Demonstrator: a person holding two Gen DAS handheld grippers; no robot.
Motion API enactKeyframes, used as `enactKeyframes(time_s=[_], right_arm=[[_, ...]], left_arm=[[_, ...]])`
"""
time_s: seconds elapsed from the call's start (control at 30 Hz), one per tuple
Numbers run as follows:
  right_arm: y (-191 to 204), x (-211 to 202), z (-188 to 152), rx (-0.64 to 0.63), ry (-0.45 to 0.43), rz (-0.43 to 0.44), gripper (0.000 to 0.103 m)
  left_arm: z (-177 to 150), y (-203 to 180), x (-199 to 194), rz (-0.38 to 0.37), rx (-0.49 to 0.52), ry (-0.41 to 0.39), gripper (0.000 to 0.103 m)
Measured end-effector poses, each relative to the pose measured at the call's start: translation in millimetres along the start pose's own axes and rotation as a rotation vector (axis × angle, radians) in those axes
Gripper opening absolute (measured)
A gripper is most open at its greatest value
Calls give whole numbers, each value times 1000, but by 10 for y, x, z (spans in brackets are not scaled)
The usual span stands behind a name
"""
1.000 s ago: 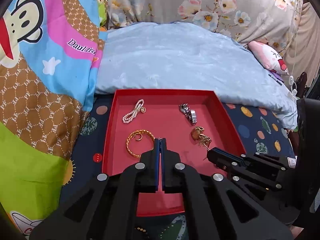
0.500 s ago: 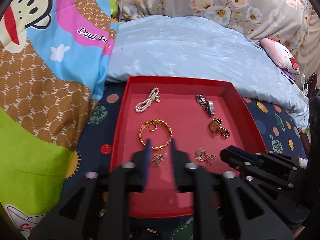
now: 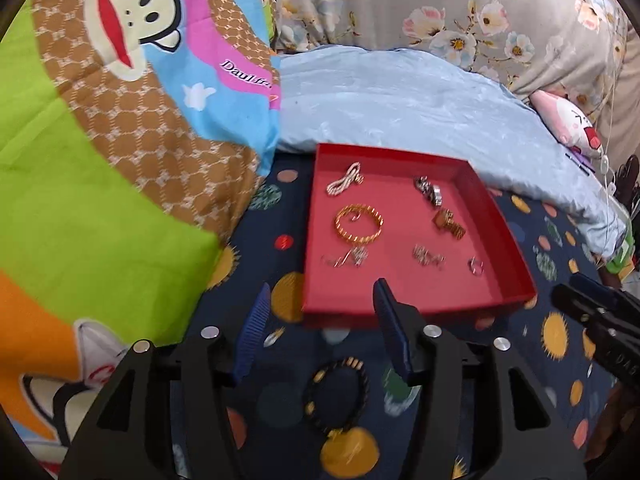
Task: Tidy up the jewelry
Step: 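Lower both necklaces into the red tray and open both tools, then grasp the black bead bracelet with the left tool while the right tool grasps the gold ring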
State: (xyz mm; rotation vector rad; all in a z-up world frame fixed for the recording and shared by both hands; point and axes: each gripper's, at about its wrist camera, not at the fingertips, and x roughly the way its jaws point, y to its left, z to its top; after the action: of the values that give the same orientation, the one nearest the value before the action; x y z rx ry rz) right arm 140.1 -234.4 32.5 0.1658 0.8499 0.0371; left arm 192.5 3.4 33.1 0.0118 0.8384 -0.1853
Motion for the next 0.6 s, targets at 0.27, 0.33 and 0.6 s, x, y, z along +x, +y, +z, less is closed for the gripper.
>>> enactKeyframes(time_s=[0.27, 0.33, 0.6], right_arm=[[-186, -255, -632, 72, 66, -26, 51], [-216, -278, -750, 88, 80, -29, 51], [-187, -222, -1110, 98, 149, -25, 51]], left_arm=[[-578, 166, -214, 18, -30, 72, 72], [-704, 158, -217, 30, -32, 86, 82], [-983, 61, -114, 20, -34, 153, 83]])
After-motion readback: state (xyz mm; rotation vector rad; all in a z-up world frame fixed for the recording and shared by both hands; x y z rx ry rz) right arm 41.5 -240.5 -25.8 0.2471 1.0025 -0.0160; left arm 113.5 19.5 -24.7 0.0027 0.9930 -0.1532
